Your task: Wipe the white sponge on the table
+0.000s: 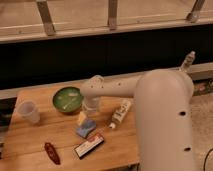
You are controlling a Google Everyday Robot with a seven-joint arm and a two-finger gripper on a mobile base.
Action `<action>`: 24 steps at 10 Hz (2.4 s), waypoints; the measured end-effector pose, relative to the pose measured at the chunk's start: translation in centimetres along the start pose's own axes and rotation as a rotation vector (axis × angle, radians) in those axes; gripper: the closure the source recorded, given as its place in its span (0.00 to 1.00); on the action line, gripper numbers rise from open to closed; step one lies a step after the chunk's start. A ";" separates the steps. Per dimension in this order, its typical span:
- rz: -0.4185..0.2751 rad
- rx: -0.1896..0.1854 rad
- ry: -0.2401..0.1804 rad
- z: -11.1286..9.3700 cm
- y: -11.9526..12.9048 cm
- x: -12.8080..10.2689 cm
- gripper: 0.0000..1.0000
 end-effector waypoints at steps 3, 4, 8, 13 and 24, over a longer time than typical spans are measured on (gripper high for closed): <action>0.023 0.018 -0.008 1.2 0.3 -0.9 0.20; 0.032 0.020 -0.010 1.6 0.2 -1.2 0.23; 0.048 0.019 -0.017 1.9 0.1 -1.5 0.59; 0.046 0.020 -0.018 1.3 0.0 -1.6 1.00; 0.181 0.036 0.098 -2.9 8.9 -5.0 1.00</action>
